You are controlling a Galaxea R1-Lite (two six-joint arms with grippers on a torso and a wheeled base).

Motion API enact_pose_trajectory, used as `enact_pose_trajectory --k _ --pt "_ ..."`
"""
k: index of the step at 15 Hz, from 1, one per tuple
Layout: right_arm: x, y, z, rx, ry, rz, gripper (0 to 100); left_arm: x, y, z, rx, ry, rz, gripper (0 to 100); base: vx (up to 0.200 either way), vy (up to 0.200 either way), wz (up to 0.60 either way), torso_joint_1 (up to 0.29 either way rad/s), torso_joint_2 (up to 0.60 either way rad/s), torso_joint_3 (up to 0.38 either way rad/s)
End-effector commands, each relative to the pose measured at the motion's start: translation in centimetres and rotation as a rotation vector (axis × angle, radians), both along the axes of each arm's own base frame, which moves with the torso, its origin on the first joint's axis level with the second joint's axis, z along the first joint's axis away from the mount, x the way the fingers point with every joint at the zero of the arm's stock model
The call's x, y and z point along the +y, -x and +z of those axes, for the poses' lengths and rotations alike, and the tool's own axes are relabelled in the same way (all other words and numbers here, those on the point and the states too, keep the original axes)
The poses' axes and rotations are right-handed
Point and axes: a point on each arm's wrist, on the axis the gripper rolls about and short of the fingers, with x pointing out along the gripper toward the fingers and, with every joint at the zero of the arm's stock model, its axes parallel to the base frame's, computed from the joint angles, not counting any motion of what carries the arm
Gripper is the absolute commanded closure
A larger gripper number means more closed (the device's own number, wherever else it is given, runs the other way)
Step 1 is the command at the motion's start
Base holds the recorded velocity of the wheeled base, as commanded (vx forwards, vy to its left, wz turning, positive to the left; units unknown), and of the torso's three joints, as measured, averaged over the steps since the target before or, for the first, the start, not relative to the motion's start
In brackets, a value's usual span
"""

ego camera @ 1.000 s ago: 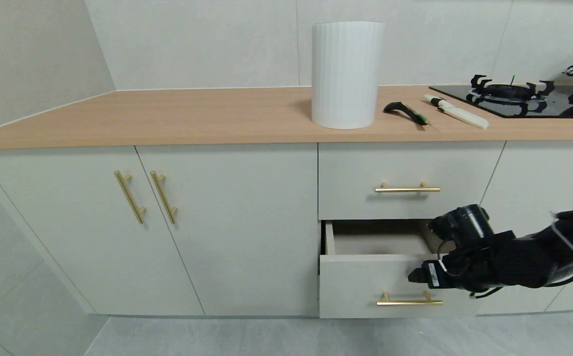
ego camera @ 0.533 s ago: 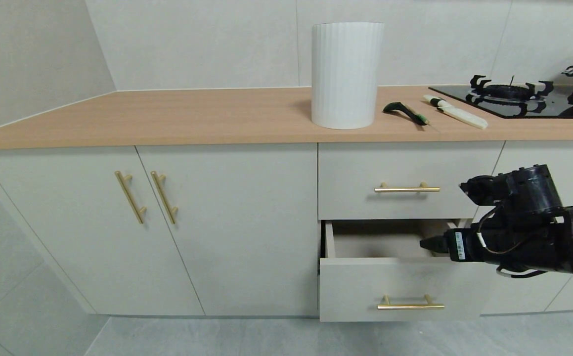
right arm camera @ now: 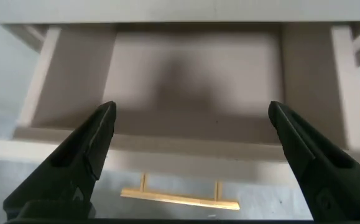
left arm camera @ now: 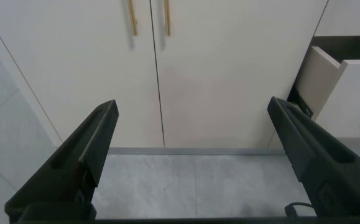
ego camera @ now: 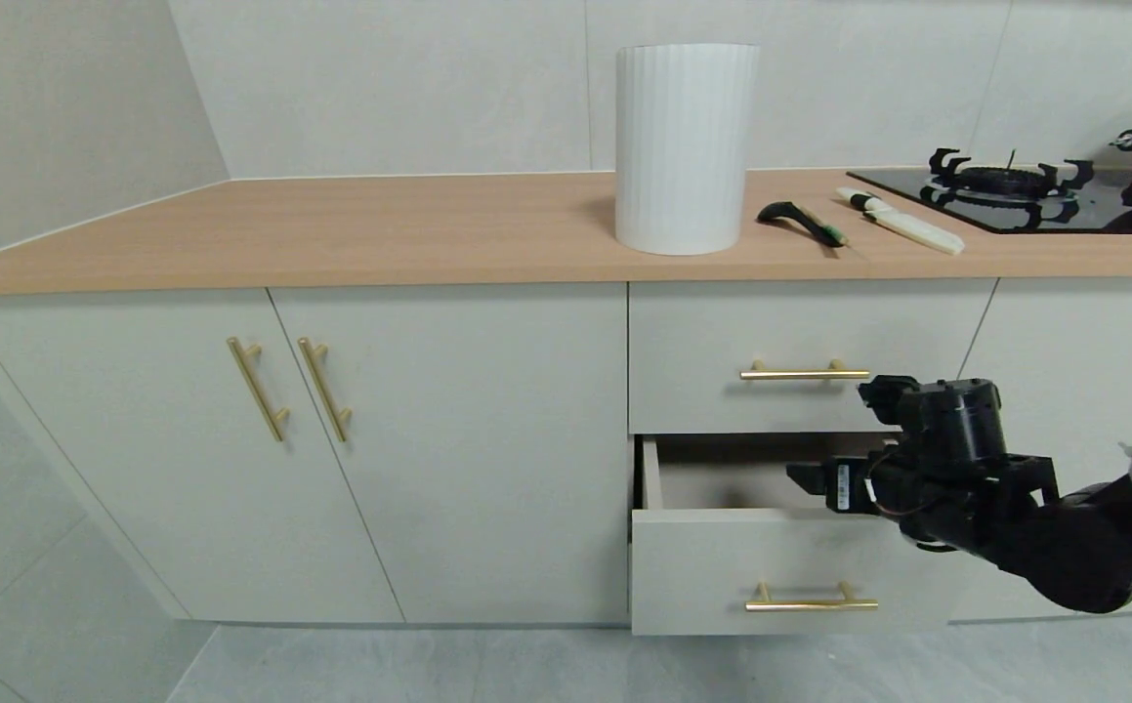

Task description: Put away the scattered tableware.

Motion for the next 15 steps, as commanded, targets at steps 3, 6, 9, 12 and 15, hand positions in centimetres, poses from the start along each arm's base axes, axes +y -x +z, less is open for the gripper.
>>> enact_pose_trajectory --k 3,6,9,12,15 --pt "0.3 -0.4 -3.1 0.084 0.033 0.003 0 0.0 0.0 0.0 0.002 0.0 0.001 0 0.0 0.0 0.0 0.0 0.0 0.0" --pt "0.3 -0.3 -3.6 0.107 0.044 0.005 0 0.0 0.0 0.0 0.002 0.0 0.001 0 0.0 0.0 0.0 0.0 0.0 0.0" --pt "0.1 0.0 -3.5 0.145 0.058 0.006 0 0.0 0.0 0.0 0.002 0.0 0.001 0 0.0 0.0 0.0 0.0 0.0 0.0" --pt "-0.1 0.8 -2.4 0.18 0.064 0.017 0 0.0 0.0 0.0 0.002 0.0 0.001 0 0.0 0.0 0.0 0.0 0.0 0.0" --pt "-0.4 2.2 -0.8 0.252 0.062 0.055 0 0.0 0.0 0.0 0.002 0.0 0.001 0 0.0 0.0 0.0 0.0 0.0 0.0"
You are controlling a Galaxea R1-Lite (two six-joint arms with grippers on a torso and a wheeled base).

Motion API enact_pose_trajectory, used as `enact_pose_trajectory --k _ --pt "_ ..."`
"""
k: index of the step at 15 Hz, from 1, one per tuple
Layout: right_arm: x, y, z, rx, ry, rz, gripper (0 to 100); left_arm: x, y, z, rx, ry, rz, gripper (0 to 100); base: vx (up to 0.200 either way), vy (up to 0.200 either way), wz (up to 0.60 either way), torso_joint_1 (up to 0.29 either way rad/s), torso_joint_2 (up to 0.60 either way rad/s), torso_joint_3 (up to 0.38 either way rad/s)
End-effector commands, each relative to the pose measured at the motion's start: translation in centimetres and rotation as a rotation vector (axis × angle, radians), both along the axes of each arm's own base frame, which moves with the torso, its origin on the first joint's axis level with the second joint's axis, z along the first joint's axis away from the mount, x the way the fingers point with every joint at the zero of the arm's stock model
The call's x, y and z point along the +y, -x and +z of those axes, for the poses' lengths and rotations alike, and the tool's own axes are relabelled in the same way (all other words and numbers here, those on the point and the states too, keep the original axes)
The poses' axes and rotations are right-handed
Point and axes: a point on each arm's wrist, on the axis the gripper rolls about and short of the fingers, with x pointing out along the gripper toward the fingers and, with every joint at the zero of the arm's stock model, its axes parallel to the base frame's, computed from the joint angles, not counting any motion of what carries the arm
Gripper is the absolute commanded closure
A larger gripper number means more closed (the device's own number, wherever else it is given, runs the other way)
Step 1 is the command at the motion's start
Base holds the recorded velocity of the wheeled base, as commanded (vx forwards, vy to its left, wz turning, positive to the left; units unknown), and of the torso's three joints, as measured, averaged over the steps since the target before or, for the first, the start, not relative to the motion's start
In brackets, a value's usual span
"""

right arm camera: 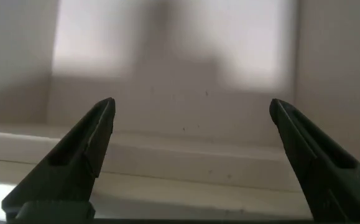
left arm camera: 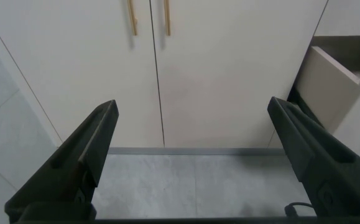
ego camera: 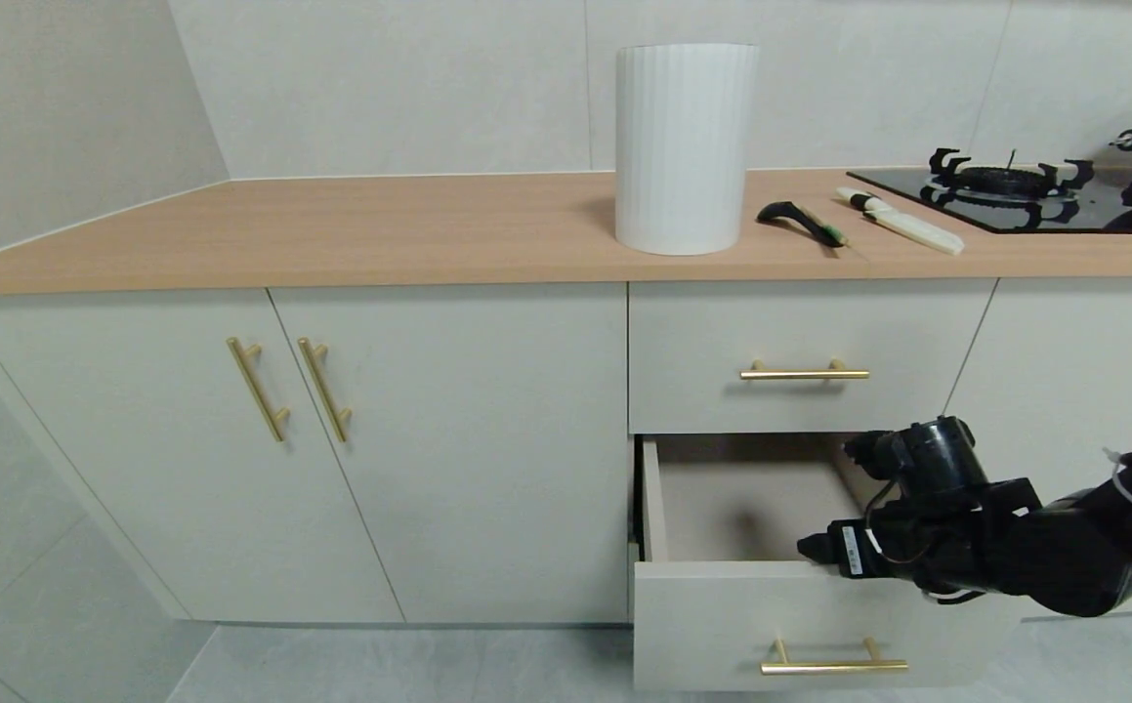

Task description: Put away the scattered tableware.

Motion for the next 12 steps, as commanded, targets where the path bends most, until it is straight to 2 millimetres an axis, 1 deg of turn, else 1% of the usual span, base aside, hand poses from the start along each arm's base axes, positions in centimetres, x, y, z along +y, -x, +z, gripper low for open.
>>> enact_pose_trajectory --k 1,4,6,7,8,10,12 --pt "0.1 0.9 2.4 -0.023 -0.027 0.031 0 0.0 0.0 0.0 0.002 0.0 0.001 0 0.0 0.0 0.0 0.0 0.0 0.0" --pt "0.3 2.3 3.1 0.039 -0.003 0.102 0 0.0 0.0 0.0 0.002 0.0 0.001 0 0.0 0.0 0.0 0.0 0.0 0.0" --pt "0.6 3.0 2.8 0.083 0.032 0.143 0 0.0 0.0 0.0 0.0 0.0 0.001 0 0.0 0.0 0.0 0.0 0.0 0.0" --pt "0.6 3.1 2.8 0.086 0.034 0.144 0 0.0 0.0 0.0 0.002 0.0 0.001 0 0.0 0.0 0.0 0.0 0.0 0.0" --pt "0.7 3.6 2.5 0.138 0.074 0.179 0 0.0 0.0 0.0 0.0 0.0 0.001 0 0.0 0.0 0.0 0.0 0.0 0.0" --pt "0.6 4.0 2.3 0.171 0.098 0.202 0 0.0 0.0 0.0 0.002 0.0 0.001 0 0.0 0.0 0.0 0.0 0.0 0.0" --pt "0.6 4.9 2.3 0.234 0.145 0.249 0 0.0 0.0 0.0 0.002 0.0 0.001 0 0.0 0.0 0.0 0.0 0.0 0.0"
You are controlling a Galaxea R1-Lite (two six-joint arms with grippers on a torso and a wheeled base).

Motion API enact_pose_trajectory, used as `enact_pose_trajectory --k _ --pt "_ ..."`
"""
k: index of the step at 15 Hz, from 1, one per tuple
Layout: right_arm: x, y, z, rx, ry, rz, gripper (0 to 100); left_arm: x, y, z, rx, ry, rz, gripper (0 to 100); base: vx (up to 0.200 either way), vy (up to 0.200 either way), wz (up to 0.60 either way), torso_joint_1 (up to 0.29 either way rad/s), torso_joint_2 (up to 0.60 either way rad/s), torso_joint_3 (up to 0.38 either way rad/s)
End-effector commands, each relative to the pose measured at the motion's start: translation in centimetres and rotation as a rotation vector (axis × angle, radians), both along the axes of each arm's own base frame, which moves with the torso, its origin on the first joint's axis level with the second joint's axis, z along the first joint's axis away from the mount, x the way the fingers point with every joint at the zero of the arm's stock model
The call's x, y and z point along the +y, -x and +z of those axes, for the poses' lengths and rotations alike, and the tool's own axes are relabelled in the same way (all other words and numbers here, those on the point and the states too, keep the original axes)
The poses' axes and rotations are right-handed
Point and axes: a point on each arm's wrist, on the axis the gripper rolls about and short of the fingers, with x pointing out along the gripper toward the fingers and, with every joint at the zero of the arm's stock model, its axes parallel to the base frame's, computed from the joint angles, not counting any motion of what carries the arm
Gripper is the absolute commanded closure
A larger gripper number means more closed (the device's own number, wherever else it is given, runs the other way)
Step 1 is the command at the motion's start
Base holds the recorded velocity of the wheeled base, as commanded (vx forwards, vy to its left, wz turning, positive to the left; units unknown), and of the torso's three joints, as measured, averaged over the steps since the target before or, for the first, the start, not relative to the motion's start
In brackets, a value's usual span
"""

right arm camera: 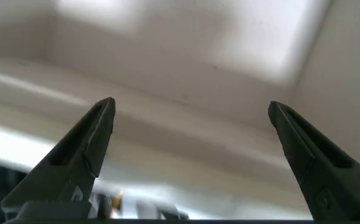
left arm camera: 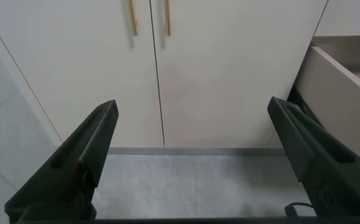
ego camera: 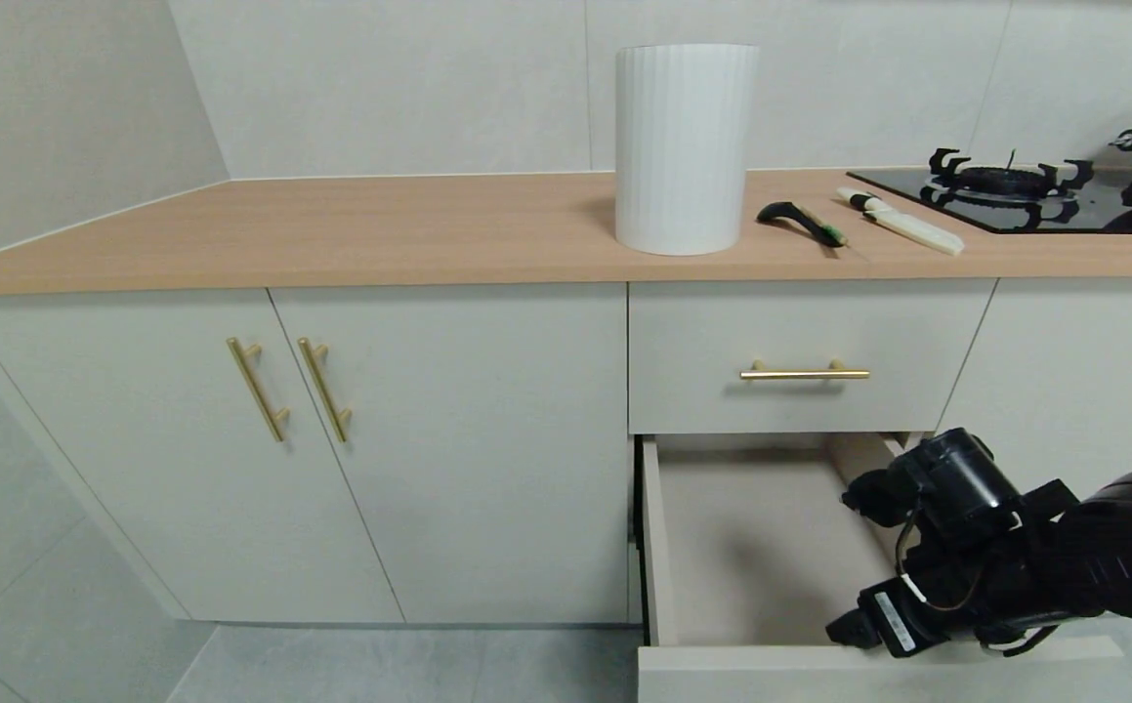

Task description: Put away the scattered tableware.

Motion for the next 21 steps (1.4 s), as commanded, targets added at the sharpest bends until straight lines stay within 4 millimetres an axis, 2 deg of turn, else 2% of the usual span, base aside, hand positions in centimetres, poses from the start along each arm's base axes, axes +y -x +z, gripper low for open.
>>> enact_pose_trajectory --k 1,5,11,13,17,21 --pt "0.2 0.6 0.5 0.008 0.014 0.034 0 0.0 0.0 0.0 0.002 0.0 0.001 0 0.0 0.0 0.0 0.0 0.0 0.0" --pt "0.2 2.5 1.4 0.075 0.058 0.13 0 0.0 0.0 0.0 0.002 0.0 0.001 0 0.0 0.0 0.0 0.0 0.0 0.0" --pt "0.7 4.0 1.1 0.169 0.116 0.231 0 0.0 0.0 0.0 0.002 0.0 0.001 0 0.0 0.0 0.0 0.0 0.0 0.0" --pt "0.9 3.4 1.8 0.123 0.094 0.207 0 0.0 0.0 0.0 0.002 0.0 0.001 0 0.0 0.0 0.0 0.0 0.0 0.0" --pt "1.3 1.1 4.2 -0.022 -0.073 -0.01 0 0.0 0.0 0.0 0.002 0.0 0.001 0 0.0 0.0 0.0 0.0 0.0 0.0" --pt "1.0 0.3 5.4 -0.158 -0.166 -0.075 0 0.0 0.0 0.0 0.002 0.0 0.001 0 0.0 0.0 0.0 0.0 0.0 0.0"
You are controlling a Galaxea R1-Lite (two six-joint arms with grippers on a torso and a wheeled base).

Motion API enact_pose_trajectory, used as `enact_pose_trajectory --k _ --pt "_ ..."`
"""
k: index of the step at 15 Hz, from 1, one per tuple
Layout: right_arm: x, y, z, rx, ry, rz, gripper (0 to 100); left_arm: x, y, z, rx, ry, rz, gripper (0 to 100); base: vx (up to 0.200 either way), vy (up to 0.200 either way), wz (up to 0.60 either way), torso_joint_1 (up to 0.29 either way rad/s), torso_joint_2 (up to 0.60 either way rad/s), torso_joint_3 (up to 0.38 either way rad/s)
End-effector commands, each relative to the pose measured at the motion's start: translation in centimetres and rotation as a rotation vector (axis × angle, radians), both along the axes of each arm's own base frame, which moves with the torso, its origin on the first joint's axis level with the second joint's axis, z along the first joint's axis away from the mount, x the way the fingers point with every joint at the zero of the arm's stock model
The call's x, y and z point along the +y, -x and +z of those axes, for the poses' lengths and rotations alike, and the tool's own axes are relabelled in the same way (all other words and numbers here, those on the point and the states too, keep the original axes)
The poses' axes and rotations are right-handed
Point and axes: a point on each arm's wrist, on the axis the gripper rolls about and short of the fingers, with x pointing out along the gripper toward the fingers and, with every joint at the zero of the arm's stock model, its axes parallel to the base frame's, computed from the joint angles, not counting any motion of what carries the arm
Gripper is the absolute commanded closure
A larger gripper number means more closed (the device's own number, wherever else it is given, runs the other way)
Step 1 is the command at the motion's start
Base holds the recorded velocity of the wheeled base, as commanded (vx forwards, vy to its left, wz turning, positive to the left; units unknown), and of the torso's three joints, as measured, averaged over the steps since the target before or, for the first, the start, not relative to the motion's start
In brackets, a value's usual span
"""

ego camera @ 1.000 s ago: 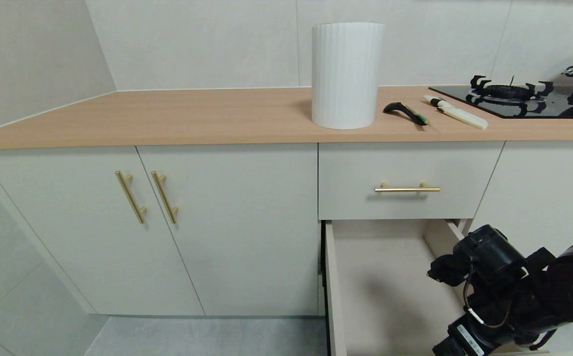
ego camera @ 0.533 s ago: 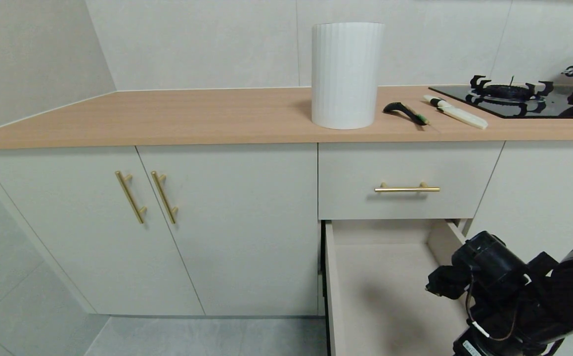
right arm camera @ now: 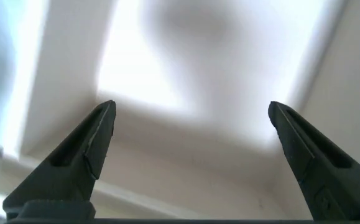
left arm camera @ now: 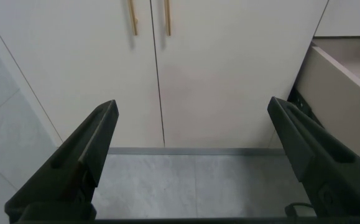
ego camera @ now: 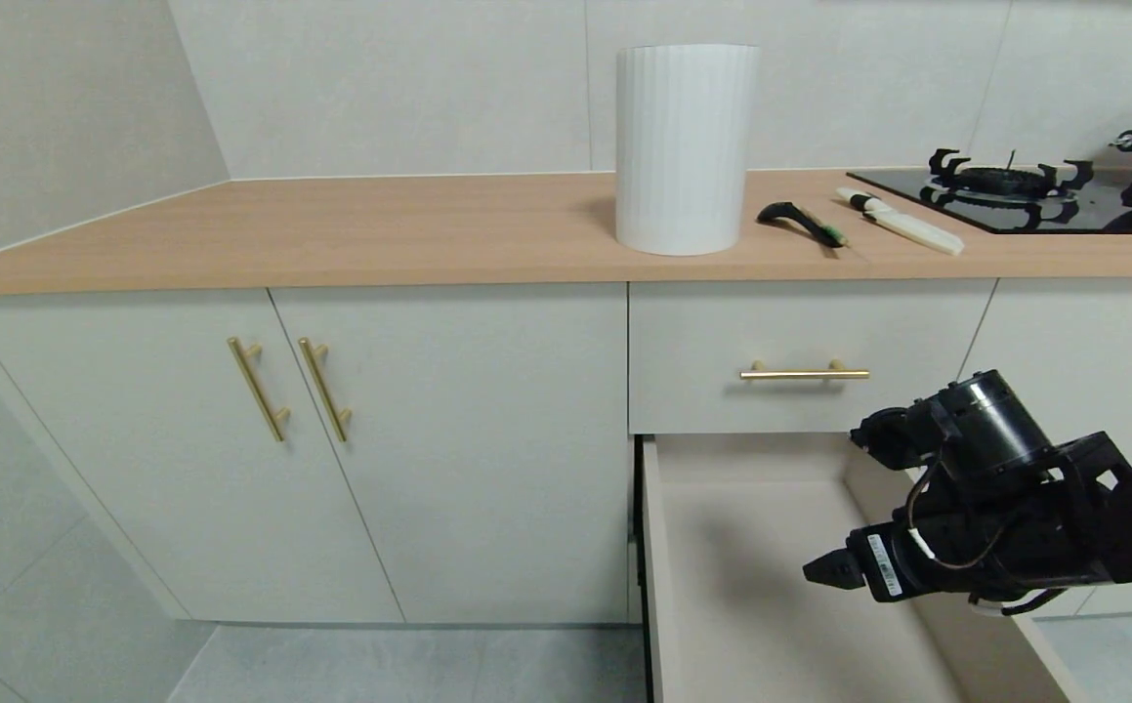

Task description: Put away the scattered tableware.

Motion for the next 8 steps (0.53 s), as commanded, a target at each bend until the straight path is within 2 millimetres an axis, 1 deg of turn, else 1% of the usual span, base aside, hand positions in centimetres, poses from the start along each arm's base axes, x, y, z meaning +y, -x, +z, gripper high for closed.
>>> enact_pose_trajectory --k 1,2,4,5,6,8 --pt "-0.32 0.19 0.48 -0.022 -0.011 -0.008 0 0.0 -0.01 0.0 0.002 0.0 0.001 0 0.0 0.0 0.0 0.0 0.0 0.0" --pt "-0.33 0.21 0.52 -0.024 -0.012 -0.008 0 0.0 -0.01 0.0 0.002 0.0 0.001 0 0.0 0.0 0.0 0.027 -0.12 -0.08" --pt "-0.33 0.21 0.52 -0.024 -0.012 -0.008 0 0.0 -0.01 0.0 0.002 0.0 0.001 0 0.0 0.0 0.0 0.053 -0.3 -0.244" --pt "-0.35 0.23 0.49 -0.023 -0.009 -0.01 0 0.0 -0.01 0.0 0.002 0.0 0.001 0 0.0 0.0 0.0 0.08 -0.13 -0.29" --pt "-0.35 0.24 0.33 -0.019 -0.003 -0.008 0 0.0 -0.01 0.0 0.002 0.0 0.001 0 0.0 0.0 0.0 0.119 -0.35 -0.33" --pt "-0.32 0.16 0.17 -0.014 0.0 -0.009 0 0.0 -0.01 0.0 0.002 0.0 0.001 0 0.0 0.0 0.0 0.127 -0.57 -0.317"
